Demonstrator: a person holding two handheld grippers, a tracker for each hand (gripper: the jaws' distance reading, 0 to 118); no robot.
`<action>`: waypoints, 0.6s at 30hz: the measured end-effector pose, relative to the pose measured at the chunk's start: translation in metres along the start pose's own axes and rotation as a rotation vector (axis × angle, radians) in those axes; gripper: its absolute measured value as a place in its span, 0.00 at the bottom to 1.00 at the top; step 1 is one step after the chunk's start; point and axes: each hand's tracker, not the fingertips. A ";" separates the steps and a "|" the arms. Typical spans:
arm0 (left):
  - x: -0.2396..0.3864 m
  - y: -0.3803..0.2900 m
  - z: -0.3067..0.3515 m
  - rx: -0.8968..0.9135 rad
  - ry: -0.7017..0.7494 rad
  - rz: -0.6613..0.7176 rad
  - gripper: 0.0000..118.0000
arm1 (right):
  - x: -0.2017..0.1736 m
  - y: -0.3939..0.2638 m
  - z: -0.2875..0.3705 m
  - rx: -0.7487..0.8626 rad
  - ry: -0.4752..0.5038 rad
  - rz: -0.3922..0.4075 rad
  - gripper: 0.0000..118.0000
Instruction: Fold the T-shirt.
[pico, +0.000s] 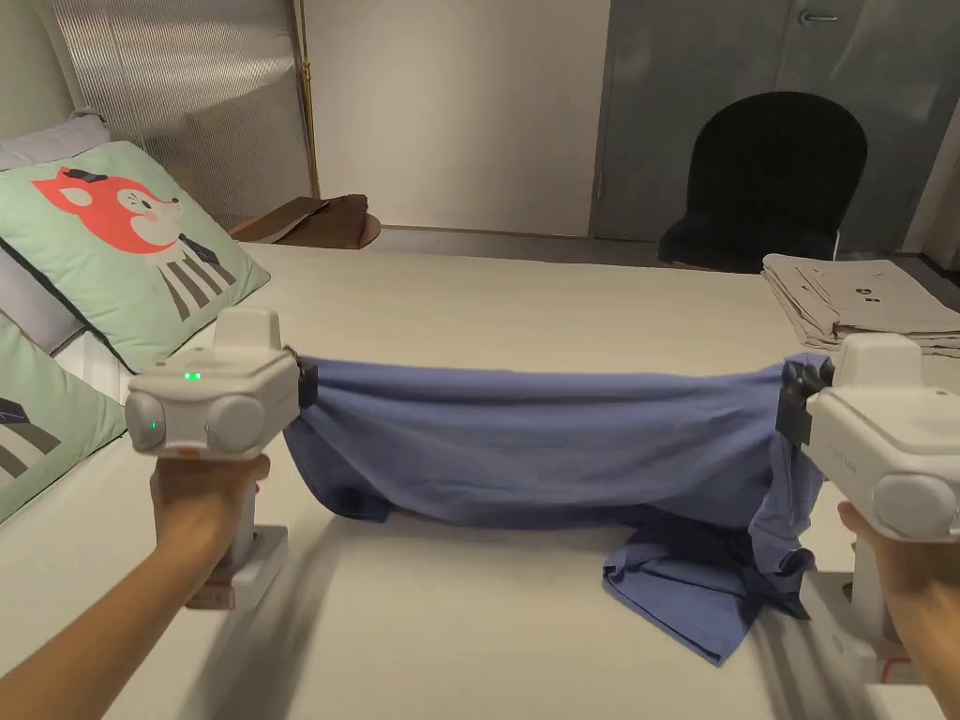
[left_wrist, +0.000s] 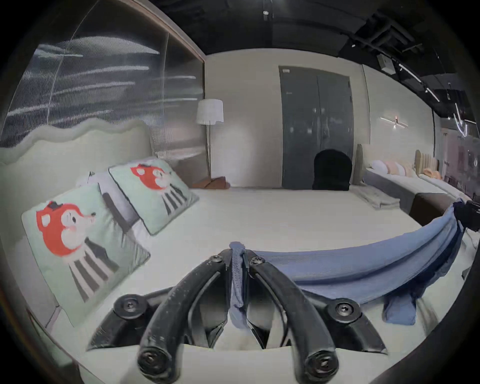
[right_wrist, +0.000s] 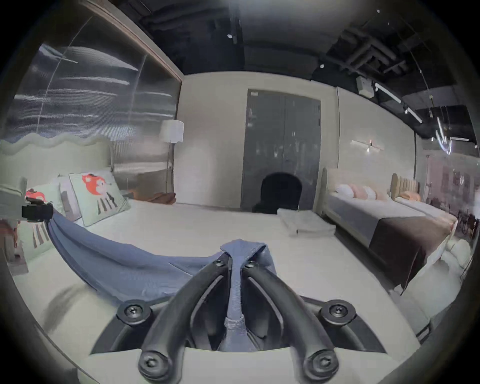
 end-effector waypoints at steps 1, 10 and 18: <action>-0.002 -0.011 0.005 -0.014 -0.007 0.000 0.02 | 0.000 -0.008 0.006 -0.010 0.004 -0.008 0.02; -0.027 -0.119 0.084 -0.169 -0.021 -0.018 0.02 | -0.001 -0.090 0.096 -0.175 0.076 -0.044 0.02; -0.055 -0.177 0.156 -0.232 -0.060 0.036 0.02 | 0.006 -0.139 0.195 -0.249 0.093 -0.134 0.02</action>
